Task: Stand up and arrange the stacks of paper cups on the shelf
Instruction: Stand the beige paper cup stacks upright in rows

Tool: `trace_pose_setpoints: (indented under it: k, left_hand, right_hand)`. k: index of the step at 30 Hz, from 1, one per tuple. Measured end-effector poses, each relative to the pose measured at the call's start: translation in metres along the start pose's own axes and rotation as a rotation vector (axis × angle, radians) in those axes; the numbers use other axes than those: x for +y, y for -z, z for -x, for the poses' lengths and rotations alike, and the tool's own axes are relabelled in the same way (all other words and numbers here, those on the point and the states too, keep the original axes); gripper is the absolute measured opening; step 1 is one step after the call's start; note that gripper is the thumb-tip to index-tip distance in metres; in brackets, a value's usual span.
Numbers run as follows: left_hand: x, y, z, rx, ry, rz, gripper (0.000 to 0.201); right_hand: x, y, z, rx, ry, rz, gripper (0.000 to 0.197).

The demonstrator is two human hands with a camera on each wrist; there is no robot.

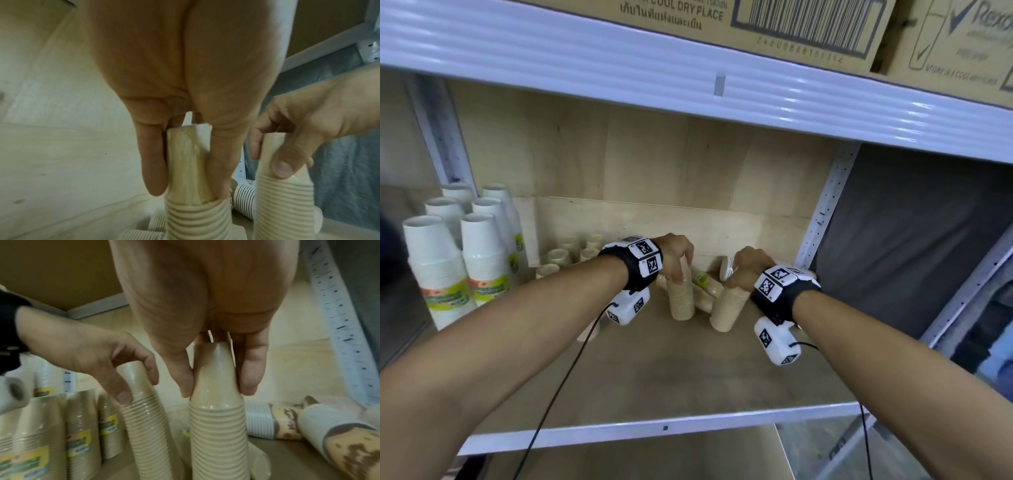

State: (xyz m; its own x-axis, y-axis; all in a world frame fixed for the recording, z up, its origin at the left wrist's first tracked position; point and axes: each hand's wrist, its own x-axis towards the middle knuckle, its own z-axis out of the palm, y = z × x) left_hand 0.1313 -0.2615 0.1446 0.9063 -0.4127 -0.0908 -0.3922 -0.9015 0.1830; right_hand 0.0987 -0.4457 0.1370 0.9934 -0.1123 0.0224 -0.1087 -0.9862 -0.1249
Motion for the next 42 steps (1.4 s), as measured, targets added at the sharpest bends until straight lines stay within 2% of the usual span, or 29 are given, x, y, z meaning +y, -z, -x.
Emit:
trace_pose_setpoints:
  k: [3,14,17,20,28,35,39,42]
  left_hand:
    - [0.007,0.002,0.003,-0.028,-0.013,-0.036,0.047]
    - [0.0,-0.014,0.016,-0.076,0.029,-0.051,0.05]
    - [-0.004,-0.014,0.018,-0.057,0.029,-0.013,0.05]
    - [-0.005,-0.009,0.019,-0.016,0.041,0.056,0.048]
    - [-0.008,-0.004,0.015,-0.027,0.043,0.055,0.035]
    - [-0.01,-0.005,0.014,0.01,0.091,0.081,0.042]
    - [-0.012,-0.006,0.015,-0.023,0.053,0.114,0.048]
    - [-0.014,-0.006,0.015,-0.007,0.024,0.1,0.04]
  right_hand:
    - [-0.02,0.002,-0.001,-0.096,0.066,-0.04,0.036]
    - [-0.046,-0.016,0.01,-0.122,0.269,-0.139,0.042]
    - [-0.049,-0.012,0.01,-0.117,0.274,-0.165,0.034]
    - [-0.049,-0.006,0.01,-0.113,0.255,-0.208,0.039]
    - [-0.055,-0.003,0.009,-0.138,0.317,-0.108,0.031]
    - [-0.054,0.005,0.008,-0.209,0.37,-0.018,0.031]
    - [-0.048,0.002,0.005,-0.172,0.332,-0.092,0.045]
    - [-0.052,-0.002,0.005,-0.12,0.261,-0.086,0.034]
